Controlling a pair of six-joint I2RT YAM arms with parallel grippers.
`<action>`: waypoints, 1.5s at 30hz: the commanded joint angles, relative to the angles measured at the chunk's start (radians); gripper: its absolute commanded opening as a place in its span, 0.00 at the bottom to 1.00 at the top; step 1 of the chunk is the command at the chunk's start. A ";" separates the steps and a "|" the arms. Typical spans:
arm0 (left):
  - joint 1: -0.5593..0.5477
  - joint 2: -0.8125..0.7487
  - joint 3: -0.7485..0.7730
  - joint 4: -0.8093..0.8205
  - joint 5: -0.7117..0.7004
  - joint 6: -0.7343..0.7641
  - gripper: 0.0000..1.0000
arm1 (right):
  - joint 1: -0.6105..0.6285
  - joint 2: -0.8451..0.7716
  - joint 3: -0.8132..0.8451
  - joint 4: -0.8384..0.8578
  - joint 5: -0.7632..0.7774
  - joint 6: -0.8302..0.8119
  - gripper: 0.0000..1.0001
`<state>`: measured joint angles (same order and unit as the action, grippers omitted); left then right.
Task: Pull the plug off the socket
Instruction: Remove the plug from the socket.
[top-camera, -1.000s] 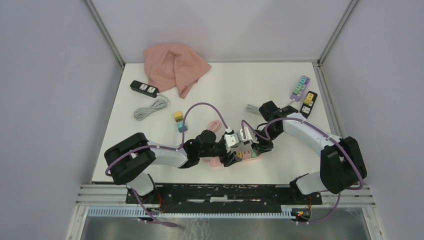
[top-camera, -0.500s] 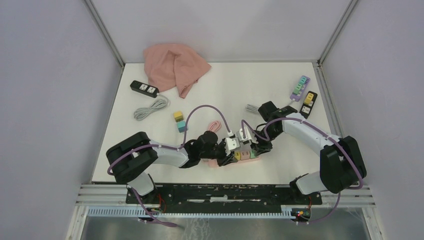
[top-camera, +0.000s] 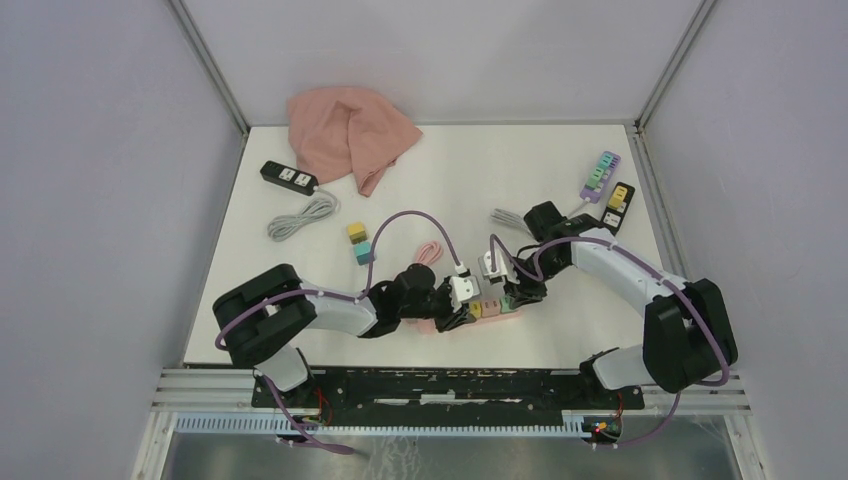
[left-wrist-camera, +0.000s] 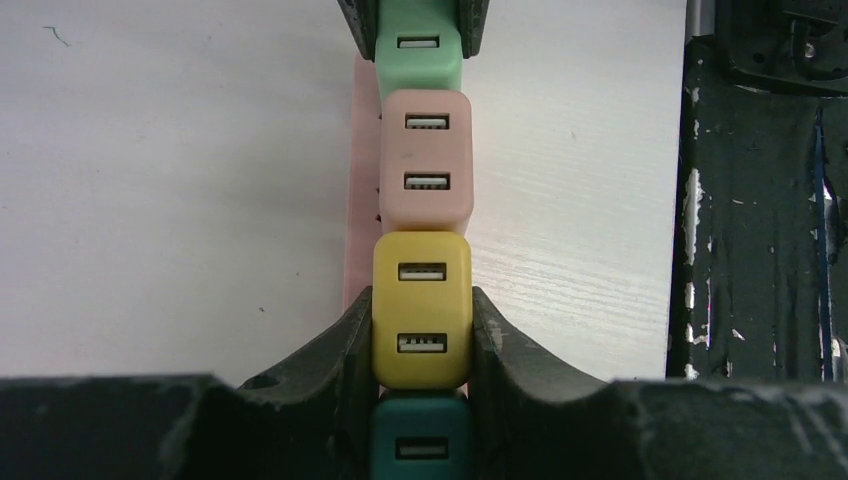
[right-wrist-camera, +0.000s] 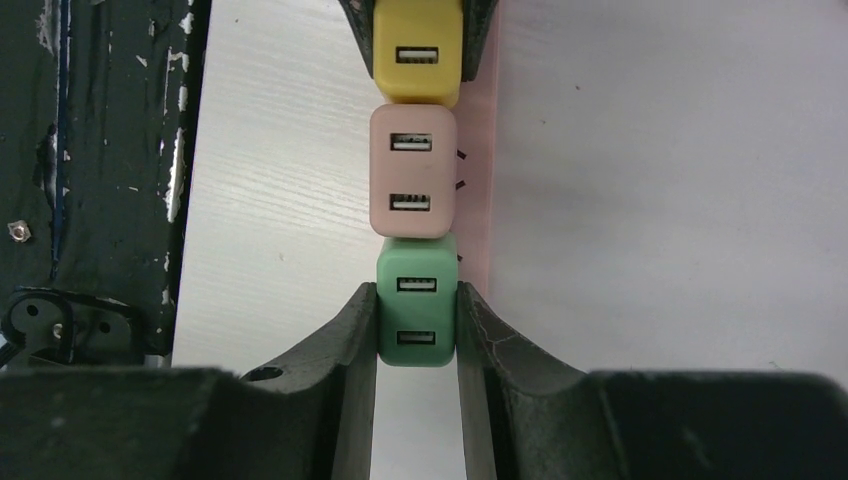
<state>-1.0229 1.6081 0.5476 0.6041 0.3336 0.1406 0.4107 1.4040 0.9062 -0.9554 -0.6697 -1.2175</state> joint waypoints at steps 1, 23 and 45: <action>0.001 -0.006 -0.025 0.024 -0.061 0.050 0.03 | -0.026 -0.055 -0.008 -0.114 -0.120 -0.180 0.00; 0.039 0.074 -0.011 0.041 -0.003 0.023 0.03 | 0.017 -0.054 -0.007 -0.134 -0.219 -0.194 0.00; 0.051 0.146 0.034 -0.009 0.009 0.027 0.03 | 0.075 -0.069 -0.007 -0.044 -0.239 -0.069 0.00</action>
<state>-0.9913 1.6936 0.5690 0.7227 0.4229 0.1440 0.3645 1.3273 0.8688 -1.0035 -0.7151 -1.3510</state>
